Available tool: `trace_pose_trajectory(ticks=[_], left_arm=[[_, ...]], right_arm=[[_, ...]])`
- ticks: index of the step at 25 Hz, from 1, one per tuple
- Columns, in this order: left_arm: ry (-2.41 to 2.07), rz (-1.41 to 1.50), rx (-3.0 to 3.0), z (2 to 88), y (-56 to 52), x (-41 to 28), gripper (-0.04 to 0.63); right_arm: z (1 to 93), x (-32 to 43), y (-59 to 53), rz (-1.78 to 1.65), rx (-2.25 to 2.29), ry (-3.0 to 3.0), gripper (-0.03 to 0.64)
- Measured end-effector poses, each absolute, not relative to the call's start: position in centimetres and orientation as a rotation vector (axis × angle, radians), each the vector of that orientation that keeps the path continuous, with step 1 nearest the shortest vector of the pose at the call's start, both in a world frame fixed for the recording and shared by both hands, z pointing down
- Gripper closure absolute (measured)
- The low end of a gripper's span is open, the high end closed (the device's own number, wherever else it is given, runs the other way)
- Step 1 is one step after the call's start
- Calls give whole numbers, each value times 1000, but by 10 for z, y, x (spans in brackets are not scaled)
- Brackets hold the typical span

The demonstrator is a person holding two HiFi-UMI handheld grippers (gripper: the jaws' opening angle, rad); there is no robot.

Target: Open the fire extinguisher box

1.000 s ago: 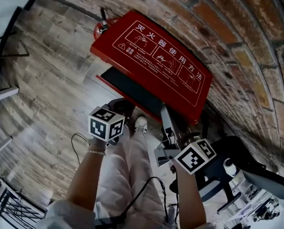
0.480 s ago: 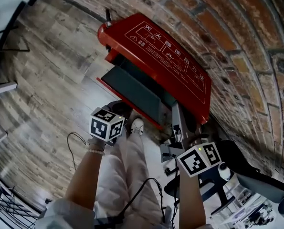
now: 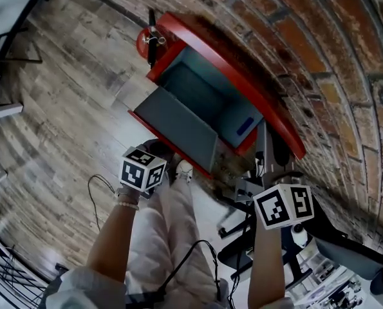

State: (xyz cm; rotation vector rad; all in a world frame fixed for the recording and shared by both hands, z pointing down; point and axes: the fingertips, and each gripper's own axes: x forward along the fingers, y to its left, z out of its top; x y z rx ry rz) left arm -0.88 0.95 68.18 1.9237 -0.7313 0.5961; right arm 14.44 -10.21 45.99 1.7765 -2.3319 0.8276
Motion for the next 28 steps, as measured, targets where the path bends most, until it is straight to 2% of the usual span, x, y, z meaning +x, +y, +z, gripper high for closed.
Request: trace_pose_trajectory(ticks=[10,21,28], left_arm=[[-748,591,1896,693,18,-18,598],[-771,604,1871,709,26,-33,598],[-763,640,1851,722,39,-43,598]], right_arm=[[448,172,-139,560,1771,-2263,615],[457,212,-154,546,1889,-2149,614],[484,152,-121,748,1605,-2298,614]])
